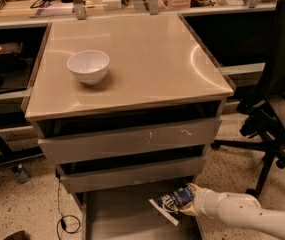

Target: Pick blue chip bag from bottom drawer and place on counter

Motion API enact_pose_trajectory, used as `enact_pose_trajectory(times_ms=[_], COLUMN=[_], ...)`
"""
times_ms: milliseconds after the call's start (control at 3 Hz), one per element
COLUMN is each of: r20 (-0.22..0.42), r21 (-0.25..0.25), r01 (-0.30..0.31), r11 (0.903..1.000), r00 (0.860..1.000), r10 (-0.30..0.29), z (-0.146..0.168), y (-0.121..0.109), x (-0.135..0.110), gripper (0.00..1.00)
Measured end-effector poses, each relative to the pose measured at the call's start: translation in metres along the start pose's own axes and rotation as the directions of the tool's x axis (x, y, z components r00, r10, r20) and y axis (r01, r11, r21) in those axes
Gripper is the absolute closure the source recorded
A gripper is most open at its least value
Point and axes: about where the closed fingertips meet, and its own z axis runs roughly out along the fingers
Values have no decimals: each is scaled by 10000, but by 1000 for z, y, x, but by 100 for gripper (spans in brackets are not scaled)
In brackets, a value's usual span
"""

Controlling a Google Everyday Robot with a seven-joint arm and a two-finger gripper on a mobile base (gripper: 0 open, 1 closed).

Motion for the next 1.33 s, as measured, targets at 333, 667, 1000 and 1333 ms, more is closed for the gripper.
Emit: enact_pose_trajectory(times_ms=[333, 667, 1000, 1333], r20=[-122, -150, -99, -176], r21=[486, 617, 616, 600], r01=[253, 425, 628, 947], r11=[9985, 9972, 9961, 9937], r00=[9996, 9990, 9980, 9954], r10=[-247, -417, -623, -938], z=[-42, -51, -54, -79], y=[-14, -20, -24, -26], x=[-21, -27, -39, -67], gripper=[100, 100, 100, 100])
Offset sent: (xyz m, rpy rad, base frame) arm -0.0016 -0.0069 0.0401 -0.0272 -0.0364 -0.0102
